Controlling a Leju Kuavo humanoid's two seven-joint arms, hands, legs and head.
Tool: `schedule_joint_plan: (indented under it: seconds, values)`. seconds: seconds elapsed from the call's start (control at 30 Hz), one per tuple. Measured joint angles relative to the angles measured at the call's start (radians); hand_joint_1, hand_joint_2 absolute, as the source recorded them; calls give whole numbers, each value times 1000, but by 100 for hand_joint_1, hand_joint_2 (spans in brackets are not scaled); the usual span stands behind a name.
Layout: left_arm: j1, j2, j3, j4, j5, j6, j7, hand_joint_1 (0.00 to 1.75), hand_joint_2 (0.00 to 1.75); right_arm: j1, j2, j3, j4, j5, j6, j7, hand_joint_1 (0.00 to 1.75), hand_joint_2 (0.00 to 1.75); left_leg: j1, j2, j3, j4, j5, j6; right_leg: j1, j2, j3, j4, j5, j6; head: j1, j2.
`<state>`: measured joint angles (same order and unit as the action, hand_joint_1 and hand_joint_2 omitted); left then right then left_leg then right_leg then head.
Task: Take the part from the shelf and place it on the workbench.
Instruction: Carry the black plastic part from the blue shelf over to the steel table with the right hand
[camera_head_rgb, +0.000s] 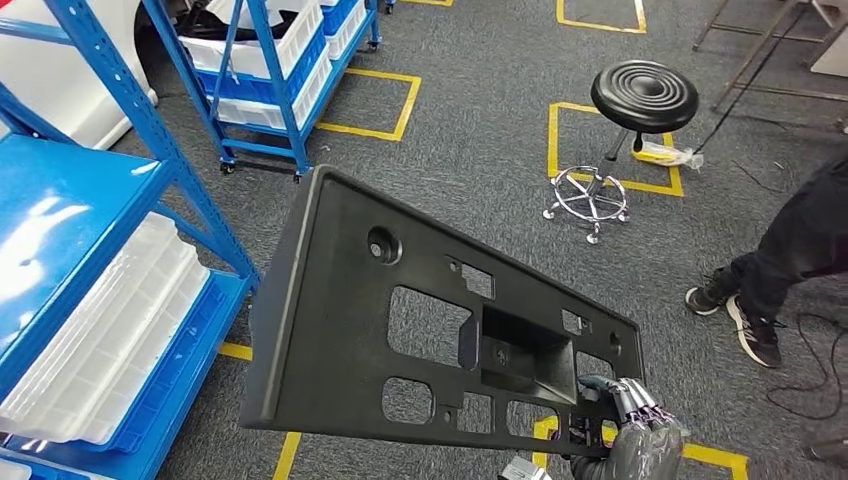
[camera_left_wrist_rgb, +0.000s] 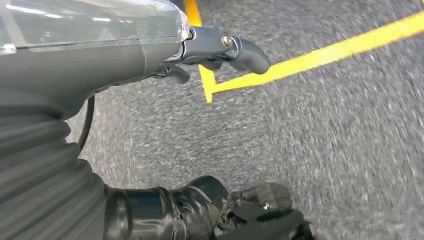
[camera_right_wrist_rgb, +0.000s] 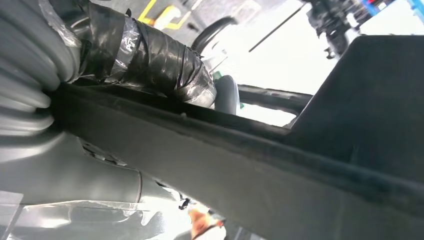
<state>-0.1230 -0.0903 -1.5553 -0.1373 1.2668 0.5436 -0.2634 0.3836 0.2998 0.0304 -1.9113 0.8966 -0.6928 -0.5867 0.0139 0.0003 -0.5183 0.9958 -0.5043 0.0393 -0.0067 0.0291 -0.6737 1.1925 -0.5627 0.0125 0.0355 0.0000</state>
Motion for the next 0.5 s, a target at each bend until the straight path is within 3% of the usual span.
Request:
schedule_joint_plan:
  seconds: [0.07,0.1,0.13,0.2,0.23,0.3,0.4,0.43,0.5]
  values:
    - [3,0,0,0,0,0,1,0,175,1,0,-1,0,0,0,0,166,175,-4,31,-1,1,-2,3,-4,-17,-46,105,-39,6,0,0]
    - [3,1,0,0,1,0,1,0,175,2,0,-1,1,-1,0,0,166,175,-5,46,-1,1,-3,3,-5,-20,-47,114,-33,8,0,0]
    - [3,1,0,0,1,0,1,0,175,3,0,-1,1,-1,0,0,166,175,-6,58,1,1,-4,2,-7,-25,-27,80,-9,8,0,0]
    - [1,0,0,0,1,0,0,0,175,3,0,-1,1,-1,0,0,166,175,-6,77,6,2,-9,-1,-5,-56,49,-54,50,3,0,0]
    - [0,0,0,0,2,0,0,0,175,2,0,-1,1,-1,0,0,166,175,-7,84,9,2,-11,-4,-1,-78,81,-111,66,0,0,0]
    - [0,0,0,0,2,0,0,0,175,1,0,-1,1,-1,0,0,166,175,-12,95,11,5,-14,-11,8,-101,103,-159,69,-8,0,0]
    - [-2,-1,0,0,2,0,0,0,175,3,1,-3,0,-2,0,0,166,175,-13,118,12,5,-18,-23,12,-77,99,-167,74,-22,-1,0]
    - [-3,-1,0,0,2,0,0,0,175,4,1,-3,0,-2,0,0,166,175,-12,109,11,13,-28,-28,9,-67,100,-172,77,-28,-1,0]
    - [-4,-2,0,0,2,0,-1,0,175,3,2,-4,0,-2,0,0,166,175,-7,60,-17,80,-74,-35,2,-48,102,-181,84,-41,-1,0]
